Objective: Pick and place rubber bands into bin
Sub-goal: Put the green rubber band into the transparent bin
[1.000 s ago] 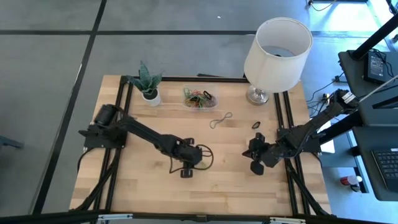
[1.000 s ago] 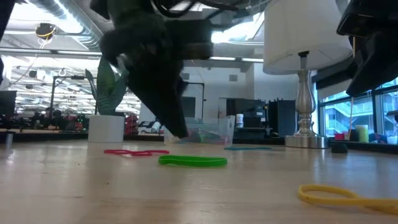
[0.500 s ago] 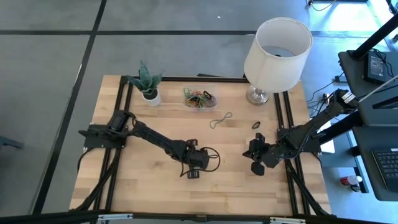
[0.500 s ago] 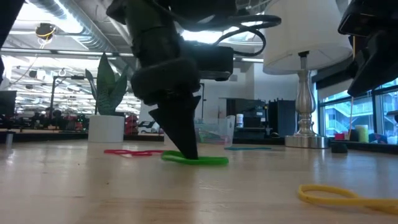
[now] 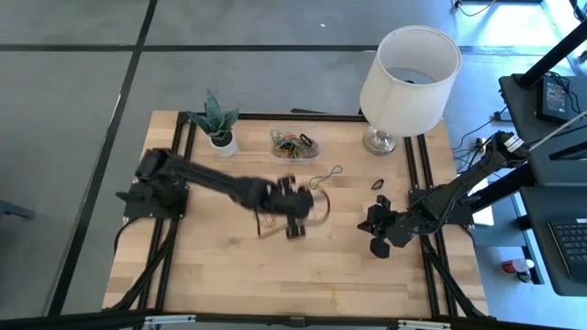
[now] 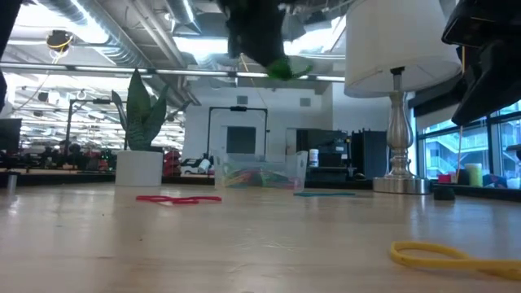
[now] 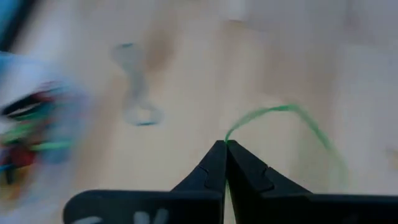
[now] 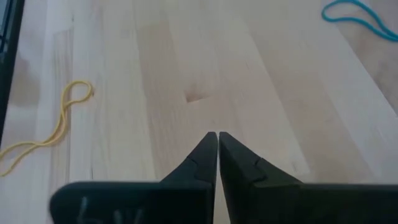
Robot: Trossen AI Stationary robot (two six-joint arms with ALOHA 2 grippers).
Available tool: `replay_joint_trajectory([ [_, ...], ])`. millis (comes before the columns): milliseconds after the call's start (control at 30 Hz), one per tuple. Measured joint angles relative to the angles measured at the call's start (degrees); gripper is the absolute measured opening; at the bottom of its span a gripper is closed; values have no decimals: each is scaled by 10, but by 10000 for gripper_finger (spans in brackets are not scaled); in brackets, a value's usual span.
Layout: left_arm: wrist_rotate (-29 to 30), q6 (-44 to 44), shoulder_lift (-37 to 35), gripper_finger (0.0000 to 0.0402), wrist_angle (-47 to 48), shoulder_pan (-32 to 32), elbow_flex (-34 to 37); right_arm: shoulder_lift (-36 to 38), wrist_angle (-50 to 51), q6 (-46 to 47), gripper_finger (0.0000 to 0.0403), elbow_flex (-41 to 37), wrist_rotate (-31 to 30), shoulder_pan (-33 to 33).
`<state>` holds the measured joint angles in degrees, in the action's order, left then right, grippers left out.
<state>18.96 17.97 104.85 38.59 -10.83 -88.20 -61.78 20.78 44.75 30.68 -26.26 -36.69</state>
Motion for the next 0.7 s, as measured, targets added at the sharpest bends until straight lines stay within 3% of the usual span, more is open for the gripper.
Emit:
replay_joint_trajectory([
  [233, 3, -22, -62, 2, 40, 144, 0, 0, 0, 30, 21, 0, -19, 0],
  [367, -50, -113, -65, 2, 28, 241, 1, 0, 0, 47, 21, 0, -40, 4],
  [467, -102, -156, -47, 2, 16, 302, 0, 0, 0, 76, 21, 0, -52, 11],
  [700, -144, -275, 37, 2, 6, 389, 2, 0, 1, 157, 21, 0, -94, 35],
])
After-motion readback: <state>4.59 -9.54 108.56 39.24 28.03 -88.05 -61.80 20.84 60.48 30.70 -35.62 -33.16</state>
